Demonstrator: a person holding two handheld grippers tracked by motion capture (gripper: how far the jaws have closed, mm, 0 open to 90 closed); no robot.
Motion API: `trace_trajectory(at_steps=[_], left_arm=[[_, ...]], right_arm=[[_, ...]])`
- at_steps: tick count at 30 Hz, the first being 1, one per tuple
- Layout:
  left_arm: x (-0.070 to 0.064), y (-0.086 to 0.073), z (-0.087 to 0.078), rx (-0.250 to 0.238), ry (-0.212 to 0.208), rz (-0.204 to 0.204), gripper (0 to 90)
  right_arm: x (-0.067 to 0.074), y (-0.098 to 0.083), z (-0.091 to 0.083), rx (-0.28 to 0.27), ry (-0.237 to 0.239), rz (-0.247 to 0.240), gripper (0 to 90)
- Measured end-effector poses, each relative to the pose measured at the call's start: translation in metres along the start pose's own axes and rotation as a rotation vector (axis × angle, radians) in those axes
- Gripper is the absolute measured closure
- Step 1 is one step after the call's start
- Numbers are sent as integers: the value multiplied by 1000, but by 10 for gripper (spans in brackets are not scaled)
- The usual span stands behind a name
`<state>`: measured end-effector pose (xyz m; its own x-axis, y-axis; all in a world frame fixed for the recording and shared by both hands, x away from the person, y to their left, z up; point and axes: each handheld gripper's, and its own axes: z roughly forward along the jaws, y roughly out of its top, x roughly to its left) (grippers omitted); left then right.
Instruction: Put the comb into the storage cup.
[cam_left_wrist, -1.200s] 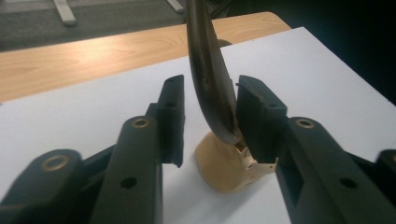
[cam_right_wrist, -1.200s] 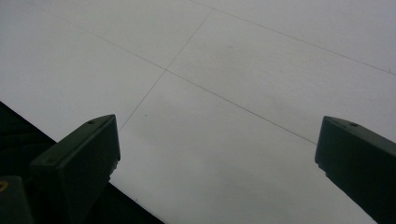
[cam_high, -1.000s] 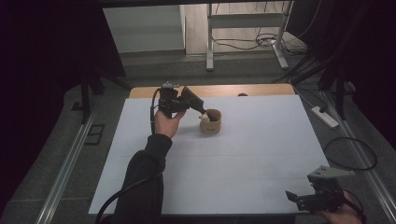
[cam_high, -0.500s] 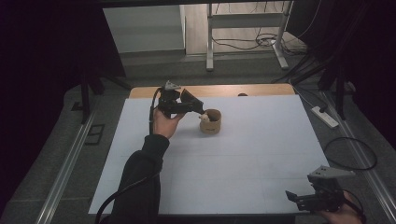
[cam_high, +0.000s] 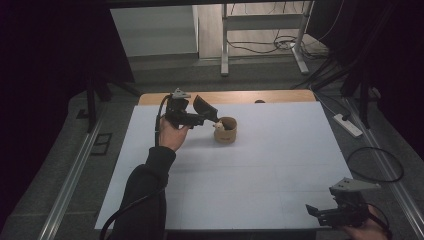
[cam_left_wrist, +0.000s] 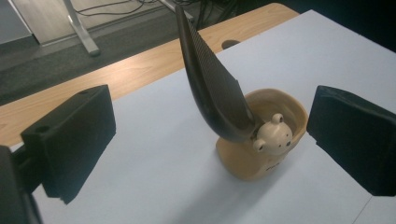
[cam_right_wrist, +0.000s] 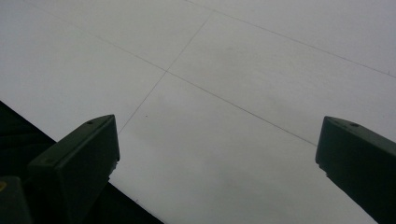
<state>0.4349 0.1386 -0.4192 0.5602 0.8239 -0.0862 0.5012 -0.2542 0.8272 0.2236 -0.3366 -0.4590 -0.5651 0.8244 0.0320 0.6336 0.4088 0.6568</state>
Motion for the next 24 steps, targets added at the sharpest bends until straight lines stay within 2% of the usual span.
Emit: trace_trajectory(at_steps=[9,18,24], left_arm=[[-1,-9,-7,-12,-3,7,0],[1,-19,-14,-30,-3,-2,0],[3,-23,-18,-44,-20,-16,0]], right_arm=[[0,0,0,-2,-2,-3,0],[1,0,0,-1,-6,-5,0],[1,0,0,1,-7,-6,0]])
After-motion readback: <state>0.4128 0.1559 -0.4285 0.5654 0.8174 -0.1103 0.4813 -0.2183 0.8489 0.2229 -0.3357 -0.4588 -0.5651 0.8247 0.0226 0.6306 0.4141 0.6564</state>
